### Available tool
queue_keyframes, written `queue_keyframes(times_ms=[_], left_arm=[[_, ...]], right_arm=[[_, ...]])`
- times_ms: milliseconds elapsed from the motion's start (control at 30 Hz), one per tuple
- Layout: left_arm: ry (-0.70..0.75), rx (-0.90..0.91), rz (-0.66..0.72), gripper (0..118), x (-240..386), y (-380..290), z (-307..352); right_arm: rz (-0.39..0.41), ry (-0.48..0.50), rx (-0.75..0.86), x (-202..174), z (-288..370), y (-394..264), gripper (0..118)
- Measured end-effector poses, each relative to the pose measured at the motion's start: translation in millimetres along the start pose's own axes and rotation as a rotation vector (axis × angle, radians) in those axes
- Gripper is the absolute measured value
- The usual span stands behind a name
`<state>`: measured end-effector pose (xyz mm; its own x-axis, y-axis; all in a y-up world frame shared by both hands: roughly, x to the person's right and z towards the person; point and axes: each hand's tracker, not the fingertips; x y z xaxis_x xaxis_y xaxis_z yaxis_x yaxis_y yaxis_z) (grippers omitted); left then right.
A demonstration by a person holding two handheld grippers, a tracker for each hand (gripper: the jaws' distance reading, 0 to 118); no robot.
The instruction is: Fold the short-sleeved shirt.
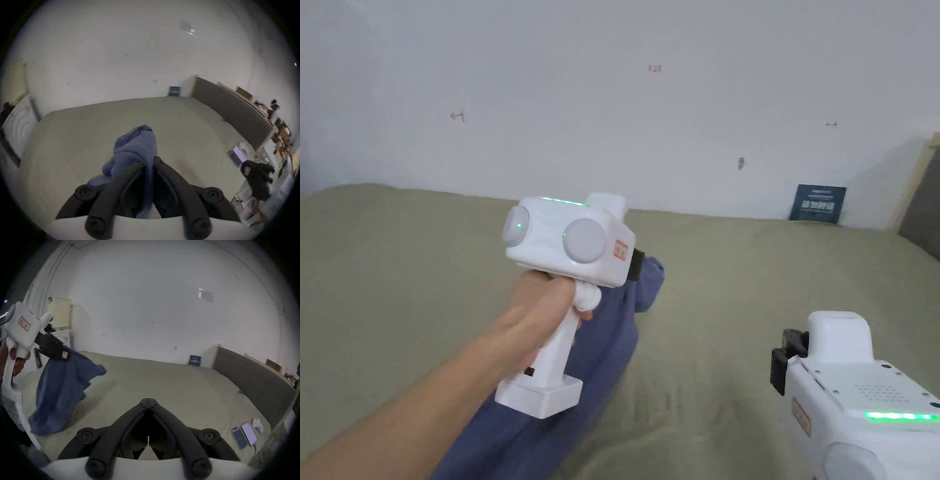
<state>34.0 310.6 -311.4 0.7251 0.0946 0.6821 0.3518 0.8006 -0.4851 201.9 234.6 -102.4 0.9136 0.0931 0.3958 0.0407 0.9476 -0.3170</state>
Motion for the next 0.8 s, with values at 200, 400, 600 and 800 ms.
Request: queue_keyframes(times_ms=[200, 400, 600, 800], left_arm=[[-0.157, -0.091, -0.035, 5, 71, -11, -96], [-0.183, -0.295, 0.003, 5, 72, -74, -207], [-0.157, -0.383, 0.036, 5, 54, -113, -258], [-0.168, -0.34, 0.022, 11, 53, -114, -248]], right_arm=[[-0.035, -0.091, -0.032, 55, -9, -17, 0], [-0.053, -0.124, -0.108, 72, -43, -49, 0], [-0.07, -0.111, -0.16, 68, -73, -71, 0], [-0.055, -0.088, -0.168, 58, -81, -75, 0]])
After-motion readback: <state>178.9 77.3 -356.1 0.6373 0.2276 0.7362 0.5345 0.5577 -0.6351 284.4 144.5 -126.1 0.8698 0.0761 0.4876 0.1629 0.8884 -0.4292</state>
